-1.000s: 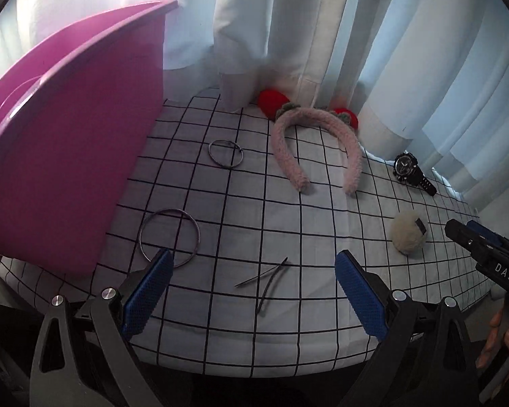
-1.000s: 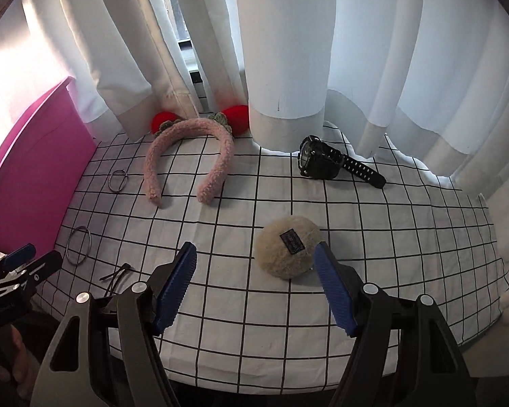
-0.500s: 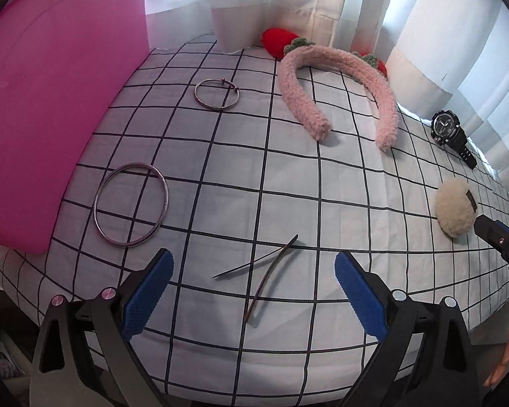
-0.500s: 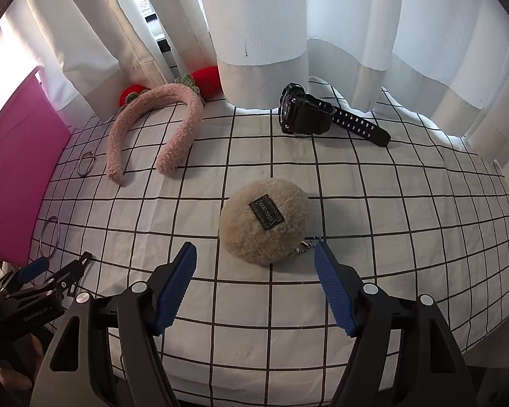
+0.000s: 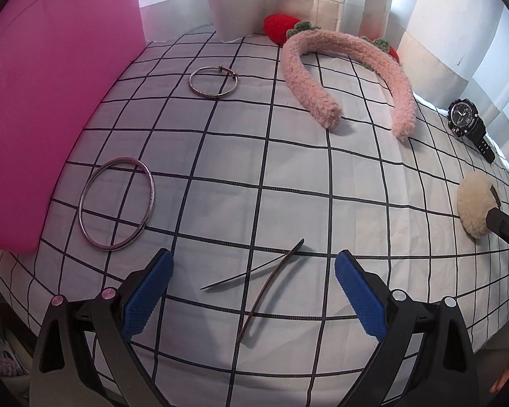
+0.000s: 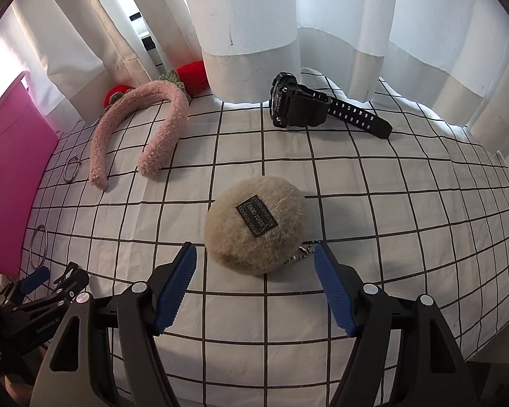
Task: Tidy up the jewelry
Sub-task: 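Grasp the pom-pom with the right tool while the left tool grasps the black hairpins, then carry the pom-pom and hairpins with both tools over the pink tub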
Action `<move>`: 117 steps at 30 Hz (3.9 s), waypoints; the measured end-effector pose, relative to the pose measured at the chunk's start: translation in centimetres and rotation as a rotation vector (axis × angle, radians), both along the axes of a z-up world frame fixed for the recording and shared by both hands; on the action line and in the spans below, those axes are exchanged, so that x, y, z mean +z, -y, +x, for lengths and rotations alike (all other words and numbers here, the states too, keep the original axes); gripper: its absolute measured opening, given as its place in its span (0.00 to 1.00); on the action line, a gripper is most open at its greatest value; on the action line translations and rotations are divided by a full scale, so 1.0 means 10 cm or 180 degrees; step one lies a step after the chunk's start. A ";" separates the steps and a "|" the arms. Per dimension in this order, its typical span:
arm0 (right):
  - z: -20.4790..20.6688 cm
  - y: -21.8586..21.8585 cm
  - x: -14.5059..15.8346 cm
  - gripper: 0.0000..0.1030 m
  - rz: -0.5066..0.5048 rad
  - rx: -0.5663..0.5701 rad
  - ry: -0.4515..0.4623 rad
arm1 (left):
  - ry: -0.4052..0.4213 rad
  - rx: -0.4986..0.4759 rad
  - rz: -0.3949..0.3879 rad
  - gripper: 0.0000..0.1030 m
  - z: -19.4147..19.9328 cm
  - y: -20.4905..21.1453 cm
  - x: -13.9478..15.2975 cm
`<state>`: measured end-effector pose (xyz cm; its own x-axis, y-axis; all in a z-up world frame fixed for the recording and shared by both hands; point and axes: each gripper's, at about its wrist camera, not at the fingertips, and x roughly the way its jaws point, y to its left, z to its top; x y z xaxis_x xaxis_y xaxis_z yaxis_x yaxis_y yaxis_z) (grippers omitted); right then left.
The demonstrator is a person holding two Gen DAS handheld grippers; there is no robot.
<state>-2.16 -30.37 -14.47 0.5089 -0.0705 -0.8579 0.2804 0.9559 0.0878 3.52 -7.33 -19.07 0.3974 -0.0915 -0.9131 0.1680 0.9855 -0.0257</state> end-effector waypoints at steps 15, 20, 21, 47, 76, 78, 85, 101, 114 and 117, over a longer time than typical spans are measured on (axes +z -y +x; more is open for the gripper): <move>0.36 -0.04 -0.20 0.67 -0.0133 -0.0018 -0.0246 | 0.0152 0.0040 0.0054 0.95 -0.02 0.05 -0.03; 0.44 -0.02 -0.29 0.67 -0.0117 -0.0063 -0.0298 | 0.0198 0.0035 0.0046 0.95 -0.05 0.03 -0.03; 0.45 -0.01 -0.31 0.67 -0.0107 -0.0067 -0.0307 | 0.0208 0.0035 0.0046 0.95 -0.05 0.03 -0.03; 0.36 -0.13 -0.35 0.60 -0.0300 0.0058 -0.0052 | 0.0248 -0.0050 0.0008 0.65 -0.12 -0.01 0.06; 0.23 -0.54 0.32 0.56 -0.0357 0.0339 0.0396 | 0.0750 -0.0154 -0.0338 0.07 -0.07 -0.24 0.96; 0.25 -0.62 0.46 0.56 -0.0378 0.0394 0.0473 | 0.0843 -0.0199 -0.0358 0.07 -0.06 -0.27 1.12; 0.38 -1.02 1.03 0.56 -0.0426 0.0651 0.0836 | 0.1190 -0.0180 -0.0458 0.07 0.02 -0.57 1.73; 1.12 -2.89 2.06 0.56 -0.0242 0.1811 0.1455 | 0.1688 0.0569 -0.0232 0.07 0.61 -2.16 2.81; 1.73 -4.05 1.70 0.56 -0.0413 0.2381 0.0819 | 0.0856 0.1046 -0.0138 0.08 1.02 -3.02 1.92; 1.80 -4.14 1.61 0.57 -0.0512 0.2384 0.0706 | 0.0698 0.1041 -0.0185 0.08 1.04 -3.05 1.78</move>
